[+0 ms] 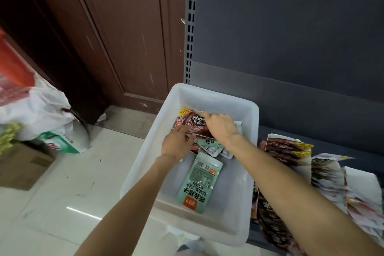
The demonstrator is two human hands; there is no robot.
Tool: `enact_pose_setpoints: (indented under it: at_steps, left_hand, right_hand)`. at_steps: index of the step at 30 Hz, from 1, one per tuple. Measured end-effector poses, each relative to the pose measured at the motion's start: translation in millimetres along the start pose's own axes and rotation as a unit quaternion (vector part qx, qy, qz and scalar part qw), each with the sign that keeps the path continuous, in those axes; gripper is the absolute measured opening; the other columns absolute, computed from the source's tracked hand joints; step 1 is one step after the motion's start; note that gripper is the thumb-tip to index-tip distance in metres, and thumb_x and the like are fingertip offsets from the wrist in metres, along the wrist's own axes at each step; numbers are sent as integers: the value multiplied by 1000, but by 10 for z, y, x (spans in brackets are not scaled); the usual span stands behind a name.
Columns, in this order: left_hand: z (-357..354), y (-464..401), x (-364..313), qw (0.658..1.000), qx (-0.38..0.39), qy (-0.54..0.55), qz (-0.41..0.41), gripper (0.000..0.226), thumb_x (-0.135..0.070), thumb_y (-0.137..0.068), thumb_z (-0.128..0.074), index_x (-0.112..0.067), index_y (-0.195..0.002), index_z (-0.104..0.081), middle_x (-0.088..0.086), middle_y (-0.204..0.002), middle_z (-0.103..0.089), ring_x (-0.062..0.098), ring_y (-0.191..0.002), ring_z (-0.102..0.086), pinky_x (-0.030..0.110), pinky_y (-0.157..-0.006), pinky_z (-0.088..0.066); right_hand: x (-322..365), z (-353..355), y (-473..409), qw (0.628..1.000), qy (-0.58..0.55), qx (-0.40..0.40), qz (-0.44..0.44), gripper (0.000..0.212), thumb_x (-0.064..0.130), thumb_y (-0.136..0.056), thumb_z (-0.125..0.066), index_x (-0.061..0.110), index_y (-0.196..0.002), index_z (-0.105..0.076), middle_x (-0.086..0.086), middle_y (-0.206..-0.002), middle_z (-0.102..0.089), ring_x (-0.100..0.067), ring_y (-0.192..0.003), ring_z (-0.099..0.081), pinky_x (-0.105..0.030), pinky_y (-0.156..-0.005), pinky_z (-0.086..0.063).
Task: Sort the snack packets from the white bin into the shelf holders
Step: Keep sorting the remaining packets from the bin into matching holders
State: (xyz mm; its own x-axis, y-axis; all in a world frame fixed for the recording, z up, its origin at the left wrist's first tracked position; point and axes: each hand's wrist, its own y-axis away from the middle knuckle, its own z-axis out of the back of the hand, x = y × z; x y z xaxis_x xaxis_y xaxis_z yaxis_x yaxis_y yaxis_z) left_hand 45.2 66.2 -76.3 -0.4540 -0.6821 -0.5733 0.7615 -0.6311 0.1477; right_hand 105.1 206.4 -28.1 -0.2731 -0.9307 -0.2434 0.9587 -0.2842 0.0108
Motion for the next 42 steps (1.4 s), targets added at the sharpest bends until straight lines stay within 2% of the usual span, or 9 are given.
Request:
enact_pose_setpoints:
  at_steps: [3,6,10,14,18,22,30,35,42]
  left_hand:
    - [139,77,-200,905,5,401,143,44,-38,-94,-52,-14,-131,-53,3,-129,-59,18,-116,-56,27,-88,-43]
    - [261,236,-421,784,83,601,135,42,-35,-92,-56,-14,-128,-54,7,-119,-66,22,-110,-62,32,-94,-48]
    - [345,504,-805,799,79,594,48,28,-19,-89,-61,-15,-117,-64,8,-108,-71,24,-102,-66,34,-87,-53]
    - [342,709,-1141,857,17,510,-74,29,1,-82,-66,-21,-100,-70,-3,-95,-74,18,-90,-69,29,-77,-55]
    - [242,861,-1435,917,39,341,-201,28,-14,-80,-69,-37,-96,-71,-14,-95,-72,8,-85,-67,31,-77,-55]
    - [62,999,-1864,928,44,162,-331,26,-30,-81,-62,-36,-105,-69,-14,-96,-70,3,-85,-62,28,-72,-51]
    - [-877,1224,-2754,909,-108,88,-393,20,-25,-88,-59,-22,-105,-67,-7,-103,-62,12,-102,-48,20,-91,-34]
    - [-1414,1316,-2911,882,-10,-121,-456,33,-43,-80,-58,-23,-104,-70,-8,-92,-71,17,-93,-56,32,-82,-28]
    - [-1475,1365,-2938,870,30,-157,-467,16,-33,-70,-79,-33,-86,-75,-13,-74,-72,14,-76,-59,33,-75,-24]
  right_hand:
    - [-96,273,186,938,-318,3,-141,24,10,-98,-43,4,-120,-49,-15,-107,-66,-32,-90,-65,-37,-67,-48]
    - [-166,494,521,640,-723,-3,-260,17,11,-100,-45,4,-111,-55,-16,-111,-66,-17,-77,-68,-27,-54,-55]
    - [-246,576,997,533,-800,11,-275,15,9,-99,-47,5,-112,-53,-13,-103,-68,-16,-72,-70,-33,-57,-58]
    - [-426,531,1405,682,-695,-14,-225,26,17,-97,-52,21,-121,-44,-2,-109,-68,-3,-93,-66,-27,-85,-53]
    - [-801,629,1953,680,-670,-196,-224,80,12,-88,-66,40,-143,-15,8,-124,-56,1,-109,-56,-13,-88,-45]
    - [-1396,547,2647,805,-511,-195,-231,35,40,-83,-66,29,-116,-60,9,-108,-62,-3,-103,-58,-22,-83,-47]
    - [-2032,262,3688,771,-336,-378,-388,17,21,-92,-58,27,-77,-52,18,-65,-48,-3,-62,-41,-19,-56,-32]
    - [-2291,97,3851,826,-212,-342,-394,8,8,-89,-59,8,-84,-65,0,-70,-62,-22,-61,-57,-22,-55,-26]
    - [-2239,222,3355,949,-38,-140,-278,31,0,-54,-77,20,-76,-69,1,-60,-61,-22,-45,-60,-18,-44,-24]
